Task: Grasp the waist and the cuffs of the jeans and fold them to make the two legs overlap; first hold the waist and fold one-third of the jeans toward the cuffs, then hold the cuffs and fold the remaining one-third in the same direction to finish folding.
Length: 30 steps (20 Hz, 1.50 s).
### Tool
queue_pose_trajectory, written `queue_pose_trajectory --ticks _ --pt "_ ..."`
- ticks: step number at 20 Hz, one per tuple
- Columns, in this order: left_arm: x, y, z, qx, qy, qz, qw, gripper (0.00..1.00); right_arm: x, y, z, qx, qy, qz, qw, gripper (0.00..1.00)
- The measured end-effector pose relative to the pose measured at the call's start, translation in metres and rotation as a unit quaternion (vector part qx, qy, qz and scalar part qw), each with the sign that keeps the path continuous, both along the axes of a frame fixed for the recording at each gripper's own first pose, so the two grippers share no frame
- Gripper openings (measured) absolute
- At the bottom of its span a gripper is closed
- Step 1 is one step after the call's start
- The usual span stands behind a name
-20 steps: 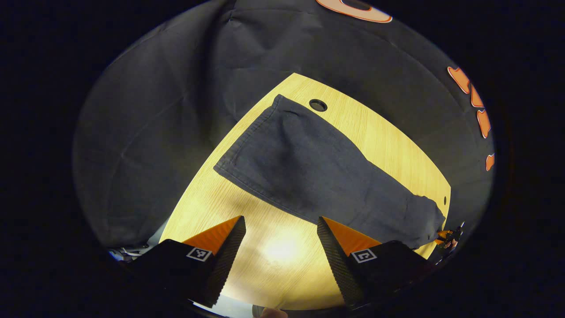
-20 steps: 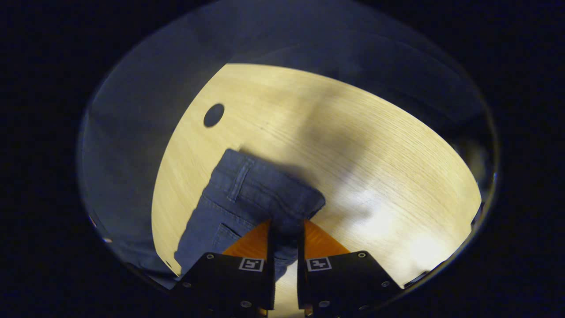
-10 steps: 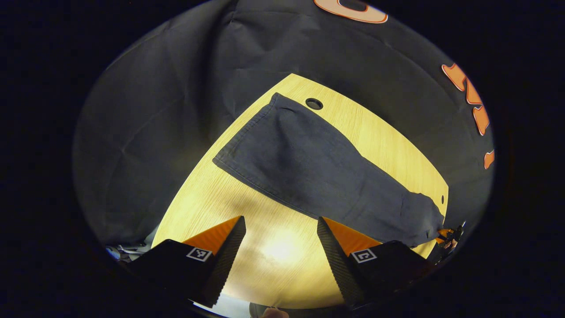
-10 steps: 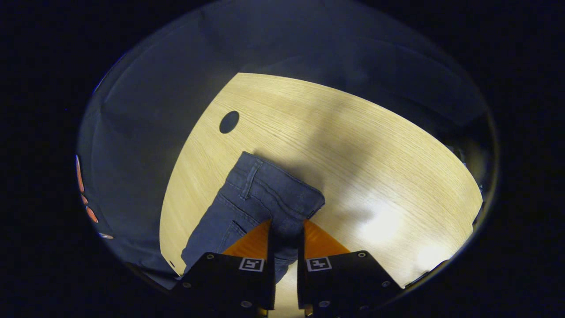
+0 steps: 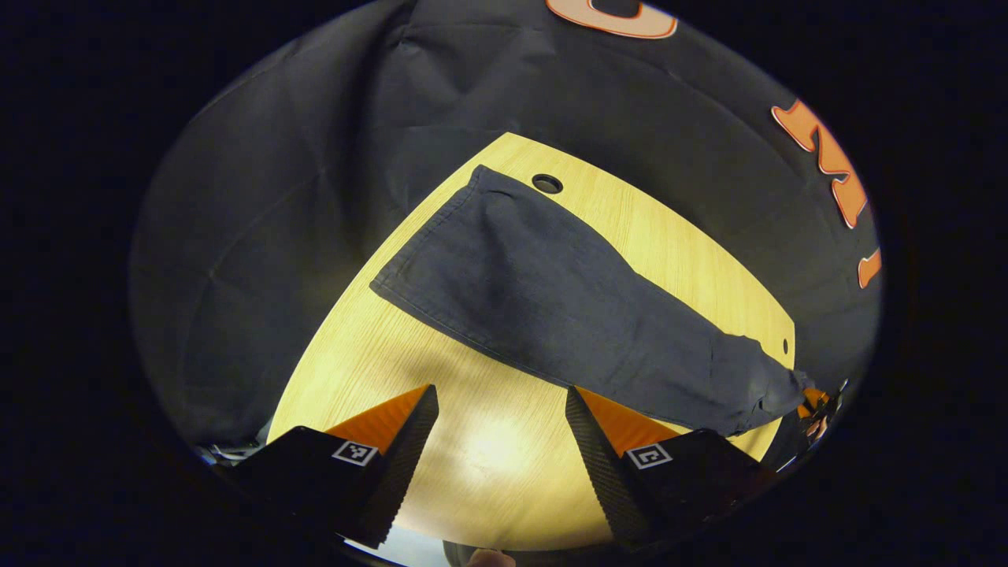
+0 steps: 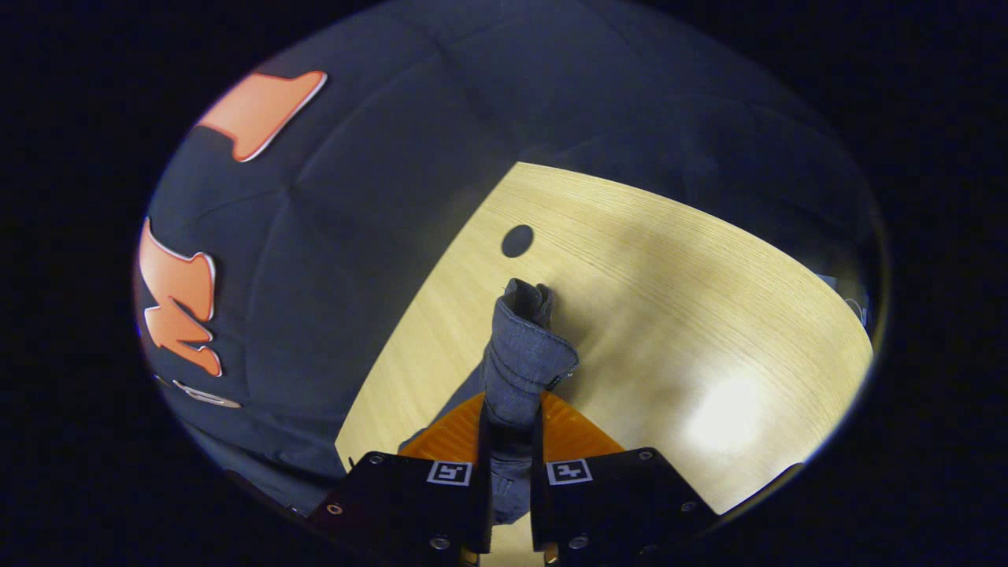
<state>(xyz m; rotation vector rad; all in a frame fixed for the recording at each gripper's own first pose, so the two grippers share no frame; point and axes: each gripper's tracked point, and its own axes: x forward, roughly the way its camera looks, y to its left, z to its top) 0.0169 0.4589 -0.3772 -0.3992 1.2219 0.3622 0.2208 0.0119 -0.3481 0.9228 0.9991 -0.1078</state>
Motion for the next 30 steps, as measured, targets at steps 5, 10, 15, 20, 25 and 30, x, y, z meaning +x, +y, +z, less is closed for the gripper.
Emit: queue_pose_trajectory --ticks 5,10,15,20,25,30 --pt "0.001 -0.002 -0.003 -0.015 -0.009 -0.035 0.999 0.99 -0.015 0.036 0.046 0.002 -0.040 0.011 0.999 0.20" --pt "0.003 0.004 0.000 -0.027 -0.010 -0.045 0.999 0.99 -0.026 0.083 0.080 -0.014 -0.072 0.046 0.996 0.20" --pt "0.005 0.006 0.004 -0.035 -0.018 -0.043 0.998 0.99 -0.034 0.135 0.103 -0.026 -0.092 0.085 0.992 0.20" --pt "0.006 0.011 0.006 -0.039 -0.015 -0.041 0.998 0.99 -0.040 0.206 0.115 -0.022 -0.105 0.134 0.985 0.20" --pt "0.007 0.011 0.007 -0.042 -0.015 -0.026 0.999 0.99 -0.043 0.262 0.108 -0.018 -0.097 0.159 0.982 0.20" --pt "0.007 0.010 0.004 -0.052 -0.010 -0.017 0.998 0.98 -0.051 0.297 0.097 -0.024 -0.087 0.172 0.981 0.20"
